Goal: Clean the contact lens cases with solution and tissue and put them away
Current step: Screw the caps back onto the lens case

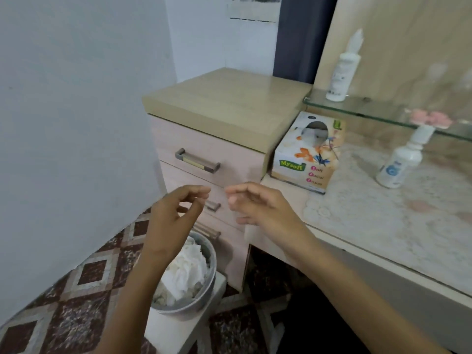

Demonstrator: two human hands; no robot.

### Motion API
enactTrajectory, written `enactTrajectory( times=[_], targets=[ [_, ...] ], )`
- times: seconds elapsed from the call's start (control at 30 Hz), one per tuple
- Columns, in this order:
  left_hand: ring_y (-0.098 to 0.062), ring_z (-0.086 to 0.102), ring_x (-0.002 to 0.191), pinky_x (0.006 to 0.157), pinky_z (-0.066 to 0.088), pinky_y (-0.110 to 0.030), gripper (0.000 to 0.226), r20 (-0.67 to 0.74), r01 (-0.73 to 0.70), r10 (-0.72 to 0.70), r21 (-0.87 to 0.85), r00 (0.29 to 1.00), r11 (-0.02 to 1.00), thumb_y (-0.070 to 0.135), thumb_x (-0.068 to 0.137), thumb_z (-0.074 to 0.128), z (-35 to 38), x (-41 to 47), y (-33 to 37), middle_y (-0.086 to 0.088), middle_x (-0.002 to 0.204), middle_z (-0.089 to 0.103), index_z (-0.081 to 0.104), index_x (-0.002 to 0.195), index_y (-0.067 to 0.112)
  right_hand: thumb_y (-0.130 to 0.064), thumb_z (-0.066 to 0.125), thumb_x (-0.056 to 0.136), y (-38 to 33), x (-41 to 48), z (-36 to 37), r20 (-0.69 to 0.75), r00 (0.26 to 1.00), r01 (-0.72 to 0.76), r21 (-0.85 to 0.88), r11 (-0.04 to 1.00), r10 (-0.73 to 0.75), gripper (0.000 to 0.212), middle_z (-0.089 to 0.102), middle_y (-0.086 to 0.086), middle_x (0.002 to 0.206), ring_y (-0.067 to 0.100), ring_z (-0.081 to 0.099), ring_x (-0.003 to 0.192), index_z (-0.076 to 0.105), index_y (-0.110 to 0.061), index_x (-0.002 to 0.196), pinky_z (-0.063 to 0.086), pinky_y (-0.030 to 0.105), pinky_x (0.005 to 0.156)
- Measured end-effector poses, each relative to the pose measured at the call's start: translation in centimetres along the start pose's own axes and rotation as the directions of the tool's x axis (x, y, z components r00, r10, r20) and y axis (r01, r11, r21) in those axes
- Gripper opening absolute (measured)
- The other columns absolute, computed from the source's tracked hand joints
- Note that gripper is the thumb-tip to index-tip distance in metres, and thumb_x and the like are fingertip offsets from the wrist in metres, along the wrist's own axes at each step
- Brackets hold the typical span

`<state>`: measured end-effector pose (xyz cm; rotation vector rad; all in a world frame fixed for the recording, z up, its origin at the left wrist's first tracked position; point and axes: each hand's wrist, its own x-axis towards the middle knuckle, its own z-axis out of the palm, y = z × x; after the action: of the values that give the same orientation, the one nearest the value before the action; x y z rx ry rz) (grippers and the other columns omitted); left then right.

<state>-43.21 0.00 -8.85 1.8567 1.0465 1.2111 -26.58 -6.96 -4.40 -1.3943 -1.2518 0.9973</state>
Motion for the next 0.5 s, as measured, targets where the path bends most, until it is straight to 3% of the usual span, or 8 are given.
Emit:
enactTrajectory(
  times=[0.13, 0.3, 0.5],
  targets=[
    [0.003, 0.062, 0.083, 0.064, 0.047, -0.011, 0.024, 0.091, -0.058, 0.063, -0.064, 0.994, 0.996, 0.008, 0.088, 0.060, 3.3, 2.1, 5.2, 0.017, 0.092, 0.070, 0.068, 0.096, 0.029, -0.018, 0.061, 0.091, -2.3, -1.9, -5.7, -0.114, 0.993, 0.022, -0.005, 1.000, -0.022, 0.016, 0.068, 0.001, 0.106, 0.013, 0.064, 0.098, 0.071, -0.020, 0.103, 0.056, 0.037, 0.085],
    [-0.005, 0.063, 0.083, 0.072, 0.048, -0.022, 0.021, 0.213, -0.120, 0.157, -0.178, 0.964, 0.977, 0.011, 0.083, 0.061, 8.8, 4.1, 9.7, 0.013, 0.090, 0.071, 0.070, 0.096, 0.025, -0.012, 0.061, 0.089, -3.4, -4.0, -12.5, -0.299, 0.954, 0.021, 0.004, 1.000, -0.018, 0.015, 0.071, 0.004, 0.101, 0.008, 0.066, 0.087, 0.072, -0.016, 0.099, 0.056, 0.040, 0.081],
    [-0.003, 0.061, 0.085, 0.077, 0.047, -0.014, 0.021, 0.353, -0.022, 0.139, -0.318, 0.925, 0.948, 0.002, 0.088, 0.058, 16.0, 4.6, 13.8, 0.004, 0.094, 0.071, 0.070, 0.099, 0.015, -0.011, 0.059, 0.089, -2.6, -6.6, -19.7, -0.496, 0.868, 0.016, -0.011, 1.000, -0.019, 0.015, 0.071, 0.005, 0.098, 0.024, 0.065, 0.096, 0.073, -0.015, 0.093, 0.056, 0.037, 0.076]
  ],
)
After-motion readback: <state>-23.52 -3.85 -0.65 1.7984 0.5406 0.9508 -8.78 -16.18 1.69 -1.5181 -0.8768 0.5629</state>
